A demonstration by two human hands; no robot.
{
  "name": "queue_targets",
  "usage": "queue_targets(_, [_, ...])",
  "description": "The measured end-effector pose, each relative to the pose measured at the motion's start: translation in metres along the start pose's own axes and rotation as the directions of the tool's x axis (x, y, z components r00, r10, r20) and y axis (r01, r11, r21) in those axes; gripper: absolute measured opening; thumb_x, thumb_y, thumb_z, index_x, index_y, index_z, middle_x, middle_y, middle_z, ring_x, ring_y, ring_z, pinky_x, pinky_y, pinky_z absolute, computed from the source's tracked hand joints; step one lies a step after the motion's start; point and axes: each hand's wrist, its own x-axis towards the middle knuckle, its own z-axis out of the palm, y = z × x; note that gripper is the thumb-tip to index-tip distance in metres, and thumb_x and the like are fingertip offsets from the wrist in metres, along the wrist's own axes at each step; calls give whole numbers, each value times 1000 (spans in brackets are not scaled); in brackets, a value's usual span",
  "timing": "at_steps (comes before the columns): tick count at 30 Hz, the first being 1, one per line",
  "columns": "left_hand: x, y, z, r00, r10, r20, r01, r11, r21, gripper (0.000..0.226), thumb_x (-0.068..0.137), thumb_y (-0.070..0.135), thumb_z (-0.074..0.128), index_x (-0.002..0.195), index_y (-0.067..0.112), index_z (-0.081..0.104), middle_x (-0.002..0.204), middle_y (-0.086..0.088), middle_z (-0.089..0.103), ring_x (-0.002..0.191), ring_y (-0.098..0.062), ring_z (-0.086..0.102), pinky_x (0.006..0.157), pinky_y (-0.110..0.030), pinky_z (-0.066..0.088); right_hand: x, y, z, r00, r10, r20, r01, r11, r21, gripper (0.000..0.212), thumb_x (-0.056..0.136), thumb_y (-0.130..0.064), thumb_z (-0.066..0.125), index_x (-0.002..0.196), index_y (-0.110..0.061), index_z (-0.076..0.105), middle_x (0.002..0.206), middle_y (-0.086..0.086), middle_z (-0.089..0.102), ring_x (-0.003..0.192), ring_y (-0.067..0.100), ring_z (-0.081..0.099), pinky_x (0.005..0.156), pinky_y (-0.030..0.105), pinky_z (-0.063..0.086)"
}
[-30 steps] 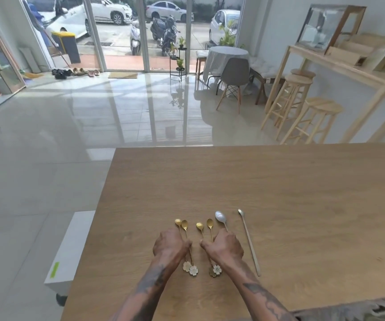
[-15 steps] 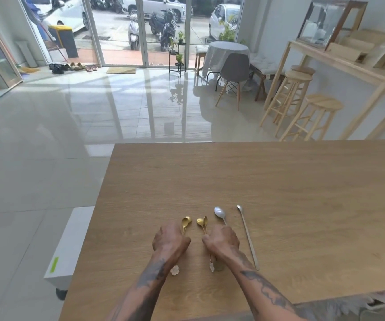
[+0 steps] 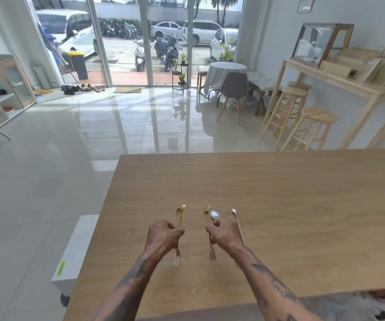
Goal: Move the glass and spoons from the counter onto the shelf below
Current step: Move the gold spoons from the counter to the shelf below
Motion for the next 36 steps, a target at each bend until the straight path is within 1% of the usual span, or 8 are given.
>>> queue_targets(7, [-47,38,-23,990,112,-89,-124,982,-143,12,77,18,73,69,9,75,67,-8,76,48,-9,69,46,-19,52,-31,-20,-51,988,-139,-60,143,987,67,22,86,-23,62,66,-16,65,68,3,70,63,15,67,59,28,51])
queue_targets(13, [-111,58,-25,971,158,-177,-196,955,-221,11,78,14,73,70,7,77,65,-9,77,50,-12,71,54,-26,57,-82,-17,-90,966,-240,-95,250,961,118,20,87,-27,63,68,-20,66,79,12,77,74,23,77,61,29,55])
queue_targets(19, [-175,46,-24,959,156,-235,-217,940,-262,11,80,14,73,73,8,78,70,-10,78,57,-16,75,59,-28,60,-132,-10,-100,951,-305,-50,309,929,202,19,87,-24,63,70,-18,67,75,9,74,59,12,68,58,27,53])
queue_targets(23, [-207,22,-27,959,143,-246,-211,937,-277,10,84,18,74,79,9,77,73,-8,78,61,-18,76,63,-29,62,-160,-2,-82,951,-309,29,295,930,220,14,89,-24,64,79,-16,68,75,6,71,61,13,67,63,31,54])
queue_targets(29, [-222,-30,-18,976,35,-213,-102,944,-314,11,82,15,73,78,6,76,75,-11,77,58,-19,72,60,-28,56,-178,24,-35,962,-233,143,195,951,239,16,91,-20,64,75,-15,64,69,4,65,58,14,63,58,30,50])
queue_targets(31, [-222,-53,-11,981,-9,-196,-57,943,-329,9,80,15,72,78,7,76,78,-13,77,63,-22,73,64,-31,58,-180,37,-16,965,-188,181,150,967,206,18,90,-22,64,73,-18,63,70,6,68,61,15,65,66,35,55])
queue_targets(33, [-223,-77,-3,980,-50,-193,-14,949,-316,8,79,17,73,72,14,75,76,-11,77,62,-19,72,67,-30,59,-182,52,3,966,-152,207,118,979,169,19,90,-25,64,72,-18,64,74,7,71,62,13,66,72,36,58])
queue_targets(36, [-225,-108,10,983,-104,-154,53,951,-304,10,80,19,76,70,16,75,70,-7,75,58,-14,69,61,-25,58,-184,74,31,965,-103,243,72,989,131,18,91,-26,61,82,-12,70,79,9,72,65,14,63,67,31,55])
